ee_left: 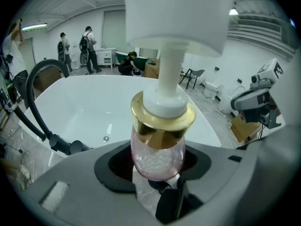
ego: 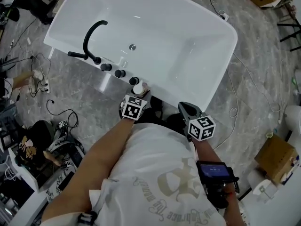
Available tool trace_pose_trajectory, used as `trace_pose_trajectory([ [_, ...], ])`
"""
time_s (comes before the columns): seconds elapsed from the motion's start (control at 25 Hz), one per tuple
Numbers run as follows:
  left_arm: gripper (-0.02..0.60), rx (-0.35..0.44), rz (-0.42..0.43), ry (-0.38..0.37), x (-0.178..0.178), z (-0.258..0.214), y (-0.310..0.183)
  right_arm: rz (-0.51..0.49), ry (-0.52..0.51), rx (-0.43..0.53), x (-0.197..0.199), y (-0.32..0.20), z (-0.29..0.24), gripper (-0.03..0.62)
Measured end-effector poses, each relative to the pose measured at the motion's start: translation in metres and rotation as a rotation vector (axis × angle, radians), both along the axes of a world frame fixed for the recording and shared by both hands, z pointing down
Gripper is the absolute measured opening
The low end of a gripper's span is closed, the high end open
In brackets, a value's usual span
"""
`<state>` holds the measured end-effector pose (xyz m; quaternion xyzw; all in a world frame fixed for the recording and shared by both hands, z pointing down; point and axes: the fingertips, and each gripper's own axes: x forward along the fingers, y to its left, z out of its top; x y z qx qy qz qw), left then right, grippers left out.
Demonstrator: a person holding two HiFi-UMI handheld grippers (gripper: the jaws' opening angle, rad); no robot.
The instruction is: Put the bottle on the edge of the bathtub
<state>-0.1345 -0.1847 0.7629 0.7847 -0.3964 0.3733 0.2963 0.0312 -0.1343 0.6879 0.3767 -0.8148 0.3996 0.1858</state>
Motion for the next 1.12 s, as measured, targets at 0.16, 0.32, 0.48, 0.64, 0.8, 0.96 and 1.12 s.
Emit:
trace_pose_trajectory([
  [0.16, 0.225, 0.004, 0.021, -0.022, 0.004, 0.005, -0.006, 0.011, 0.002, -0.005, 0.003, -0.001, 0.000, 0.006],
  [0.32, 0.224, 0.012, 0.051, -0.043, 0.009, 0.013, -0.010, 0.022, 0.005, -0.010, 0.007, -0.001, 0.001, 0.006],
  [0.48, 0.224, 0.012, 0.062, -0.067, 0.009, 0.020, -0.009, 0.027, 0.010, -0.020, 0.010, 0.002, 0.003, 0.006],
  [0.64, 0.224, 0.014, 0.051, -0.088, 0.006, 0.027, -0.007, 0.025, 0.012, -0.024, 0.010, 0.004, 0.005, 0.006],
  [0.8, 0.225, 0.019, 0.043, -0.083, 0.005, 0.029, -0.005, 0.023, 0.014, -0.031, 0.012, 0.007, 0.007, 0.006],
  [0.96, 0.225, 0.024, 0.039, -0.078, 0.006, 0.028, -0.006, 0.025, 0.013, -0.036, 0.011, 0.007, 0.007, 0.006],
  [1.12, 0.224, 0.034, 0.033, -0.079, 0.008, 0.029, -0.007, 0.021, 0.011, -0.033, 0.010, 0.007, 0.007, 0.006],
])
